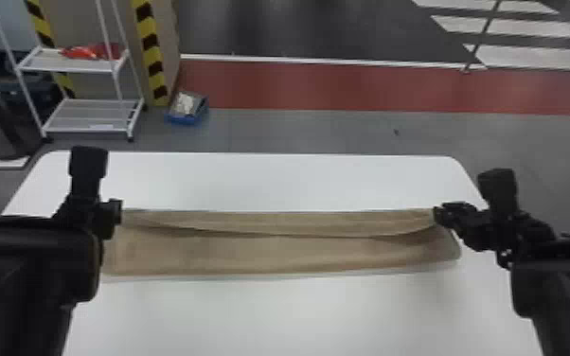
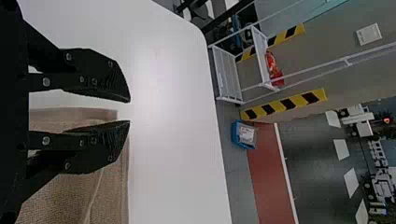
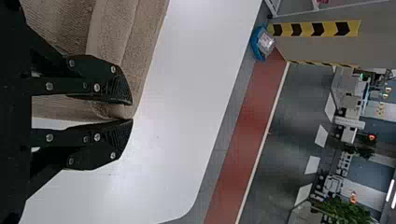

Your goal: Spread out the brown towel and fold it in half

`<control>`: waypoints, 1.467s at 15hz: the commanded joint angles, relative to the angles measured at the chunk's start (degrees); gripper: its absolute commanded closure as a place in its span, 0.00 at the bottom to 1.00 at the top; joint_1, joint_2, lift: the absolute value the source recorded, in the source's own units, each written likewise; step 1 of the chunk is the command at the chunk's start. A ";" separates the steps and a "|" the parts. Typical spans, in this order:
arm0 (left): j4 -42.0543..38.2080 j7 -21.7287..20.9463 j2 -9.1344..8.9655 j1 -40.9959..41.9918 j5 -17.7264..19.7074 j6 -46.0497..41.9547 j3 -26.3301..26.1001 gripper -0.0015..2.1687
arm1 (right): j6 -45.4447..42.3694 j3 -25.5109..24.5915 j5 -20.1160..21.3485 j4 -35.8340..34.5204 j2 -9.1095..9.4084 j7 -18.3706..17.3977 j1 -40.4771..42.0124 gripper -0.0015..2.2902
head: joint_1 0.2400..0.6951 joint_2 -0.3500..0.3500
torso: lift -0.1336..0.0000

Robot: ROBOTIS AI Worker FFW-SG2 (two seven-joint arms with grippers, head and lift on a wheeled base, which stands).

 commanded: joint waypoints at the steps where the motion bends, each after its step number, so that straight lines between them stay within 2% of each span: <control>1: 4.24 1.92 0.20 -1.89 -2.72 -0.52 -1.10 0.02 | -7.97 0.01 -0.98 3.85 0.05 -4.81 -0.94 0.00 | 1.00 0.39 | 0.58; 2: 5.56 3.06 0.20 -2.15 -3.51 -1.05 -1.19 0.01 | -9.73 -0.26 -3.09 6.05 -0.04 -6.74 -1.64 0.00 | 1.00 0.39 | 0.58; 3: 5.65 3.06 0.38 -1.97 -3.51 -2.10 -1.19 0.01 | -9.73 -0.34 -4.76 7.45 -0.65 -6.74 -2.34 0.01 | 1.00 0.40 | 0.58; 5: 5.56 4.56 0.38 -0.39 -3.25 -7.38 -0.67 0.01 | -13.42 -0.69 -5.29 8.86 -0.83 -7.97 -2.43 0.03 | 1.00 0.40 | 0.58; 8: 2.04 4.38 0.38 4.79 -0.52 -17.57 2.50 0.01 | -17.99 -2.19 -8.89 7.89 -0.83 -8.50 -0.41 0.03 | 1.00 0.40 | 0.58; 9: 0.64 3.85 0.38 6.38 1.24 -19.86 3.64 0.01 | -18.34 -2.36 -9.86 7.19 -0.83 -8.32 0.38 0.03 | 1.00 0.40 | 0.58; 13: -5.25 -1.77 0.38 10.86 10.73 -19.86 9.62 0.01 | -18.34 -3.42 -10.65 3.32 -0.74 -5.95 4.51 0.03 | 1.00 0.41 | 0.58; 15: -7.98 -4.67 0.38 14.29 15.48 -21.44 11.73 0.01 | -16.94 -3.51 -13.90 -1.34 -0.65 -4.46 7.85 0.03 | 1.00 0.41 | 0.58; 16: -10.17 -6.34 0.20 16.57 17.76 -23.20 12.87 0.01 | -15.71 -3.86 -15.48 -4.24 -0.39 -2.43 9.78 0.03 | 1.00 0.42 | 0.58; 17: -12.28 -7.48 0.20 19.21 19.96 -25.13 13.57 0.01 | -13.95 -4.21 -16.72 -7.75 0.05 -1.20 11.98 0.03 | 1.00 0.42 | 0.58; 18: -14.48 -7.66 0.11 22.20 20.66 -27.94 13.49 0.01 | -13.42 -4.56 -17.59 -11.27 0.66 -0.50 14.71 0.03 | 1.00 0.43 | 0.58; 19: -16.15 -7.57 -0.15 25.18 20.66 -31.99 13.22 0.01 | -13.60 -4.74 -18.91 -14.96 2.07 -0.33 17.17 0.03 | 1.00 0.43 | 0.58; 20: -18.00 -7.48 -0.42 28.61 20.84 -36.73 12.87 0.01 | -13.95 -4.65 -19.88 -19.44 3.83 -0.33 20.68 0.03 | 1.00 0.45 | 0.58; 22: -21.16 -6.60 -0.59 34.06 20.84 -43.41 10.94 0.01 | -17.46 -2.45 -20.41 -27.97 8.66 -1.12 27.10 0.03 | 1.00 0.47 | 0.58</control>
